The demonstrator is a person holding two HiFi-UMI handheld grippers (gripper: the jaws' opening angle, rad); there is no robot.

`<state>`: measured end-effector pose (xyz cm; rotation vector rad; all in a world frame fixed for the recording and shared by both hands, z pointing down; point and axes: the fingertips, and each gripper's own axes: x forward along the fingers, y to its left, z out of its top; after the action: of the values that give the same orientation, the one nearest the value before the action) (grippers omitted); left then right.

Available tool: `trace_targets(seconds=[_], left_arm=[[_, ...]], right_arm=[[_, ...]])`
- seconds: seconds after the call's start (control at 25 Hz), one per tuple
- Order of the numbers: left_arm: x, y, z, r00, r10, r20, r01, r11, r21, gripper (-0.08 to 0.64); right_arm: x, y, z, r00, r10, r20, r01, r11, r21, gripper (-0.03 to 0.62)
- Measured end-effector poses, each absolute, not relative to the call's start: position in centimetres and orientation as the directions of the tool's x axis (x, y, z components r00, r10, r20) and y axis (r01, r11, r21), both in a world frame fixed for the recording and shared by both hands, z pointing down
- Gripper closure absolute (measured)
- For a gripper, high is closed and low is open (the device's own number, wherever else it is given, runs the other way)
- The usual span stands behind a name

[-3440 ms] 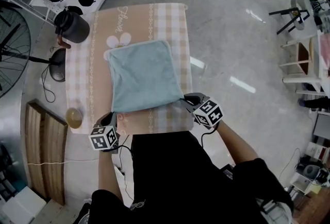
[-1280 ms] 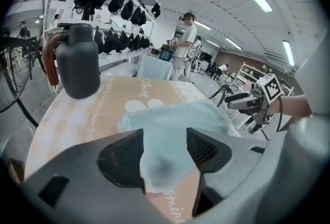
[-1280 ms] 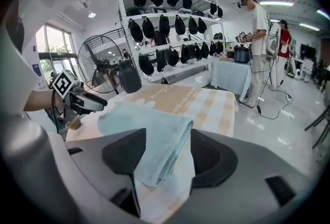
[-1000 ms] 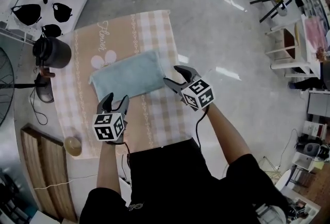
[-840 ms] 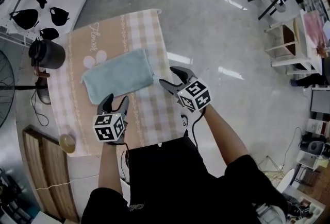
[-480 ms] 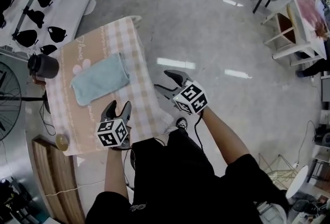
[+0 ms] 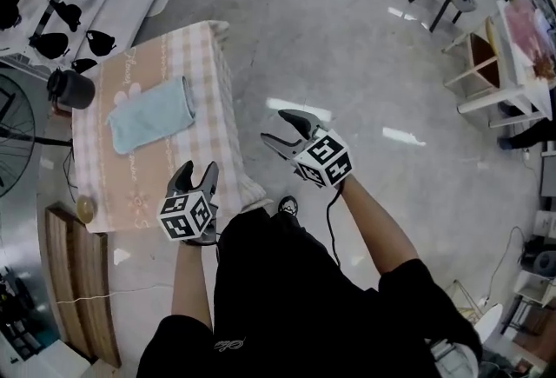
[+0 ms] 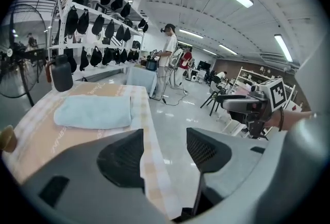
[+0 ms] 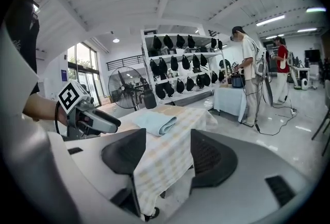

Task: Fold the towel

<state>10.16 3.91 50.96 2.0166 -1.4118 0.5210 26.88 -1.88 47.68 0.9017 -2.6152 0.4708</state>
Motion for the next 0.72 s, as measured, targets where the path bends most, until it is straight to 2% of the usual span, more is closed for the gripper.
trace_targets(seconds=[0.24, 0.72], left_arm=[[9.4, 3.7, 51.5, 0.304, -0.711, 0.634, -0.946, -0.148, 0.288, 0.318], [1.4, -3.0, 54.4, 0.123, -0.769, 0.627, -0.935, 0.123, 0.334, 0.318]], right_arm=[[24.3, -4.7, 47.5, -0.794, -0.447, 0.411, -0.557, 0.806, -0.198, 0.344], [11.8, -14.8, 49.8, -0.854, -0.154, 0.497, -0.273, 0.946, -0.175, 0.344]])
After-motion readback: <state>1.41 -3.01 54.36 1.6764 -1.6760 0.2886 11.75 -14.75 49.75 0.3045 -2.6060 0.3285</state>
